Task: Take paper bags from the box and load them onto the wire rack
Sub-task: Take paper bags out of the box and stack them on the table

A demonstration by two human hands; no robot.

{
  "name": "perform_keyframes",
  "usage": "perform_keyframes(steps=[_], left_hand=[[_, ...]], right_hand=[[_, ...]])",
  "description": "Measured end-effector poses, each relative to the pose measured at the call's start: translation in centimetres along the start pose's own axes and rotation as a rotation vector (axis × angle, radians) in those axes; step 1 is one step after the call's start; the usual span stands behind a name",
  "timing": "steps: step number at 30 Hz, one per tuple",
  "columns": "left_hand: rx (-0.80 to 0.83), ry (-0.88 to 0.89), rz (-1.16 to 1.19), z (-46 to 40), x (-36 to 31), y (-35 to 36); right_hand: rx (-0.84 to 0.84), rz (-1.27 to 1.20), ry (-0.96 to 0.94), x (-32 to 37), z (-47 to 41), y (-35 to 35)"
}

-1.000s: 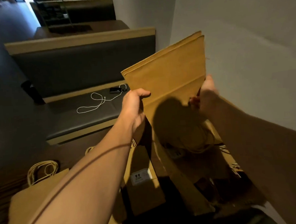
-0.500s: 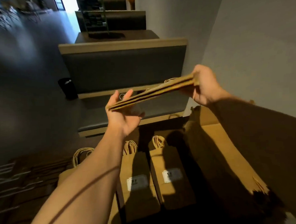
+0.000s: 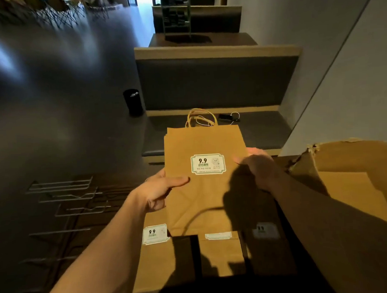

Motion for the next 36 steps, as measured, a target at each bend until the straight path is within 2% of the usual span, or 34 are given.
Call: perform_keyframes(steps=[2,4,7,12,15,19,24,28,34,36], left_hand=[[-0.083,-0.046,0.219,0.2,1.1,-0.2],[-0.149,-0.008,0.297,0.3,1.6,0.2],[-0.264,0.117,0.2,0.0,2.4,0.7],[-0.42,0.158,0.221,-0.6,3.1,0.9],[-0.433,0.164,0.267,-0.9,3.5,0.8],[-0.454,0.166,0.299,-0.6,4.0,-0.2],[-0.487,0.158,0.248,-0.7,5.1,0.1],[-0.424,0.056,0.327,-0.1,5.4,-0.9],[-0.424,-0.02,0.067,1.9,6.8,-3.4],[-0.418,-0.011,0.005,2.4,5.9,-4.0]], right_hand=[[-0.029,0.007,0.01,-0.7,0.0,0.2],[-0.029,-0.046,0.004,-1.4,-0.5,0.0],[-0.058,-0.1,0.058,-2.7,-1.3,-0.8],[-0.053,-0.222,0.095,-4.8,-2.2,-2.3],[-0.146,-0.246,0.093,-5.4,-2.5,-2.8],[-0.157,-0.245,0.109,-5.8,-2.8,-3.8],[0.012,-0.176,0.168,-6.6,-2.4,-0.6],[0.057,-0.127,0.173,-7.0,-2.1,1.2],[0.19,0.097,0.216,-6.7,-1.8,5.2],[0.213,0.076,0.183,-6.3,-2.0,6.5]])
Point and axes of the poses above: each hand's wrist, its own z-axis away from the middle knuckle, its own y-axis out of the palm, x = y × z, the point moved 1 cm from there along -z, towards the middle knuckle, and after that the axes turned 3 degrees about x, right-handed, at the moved point
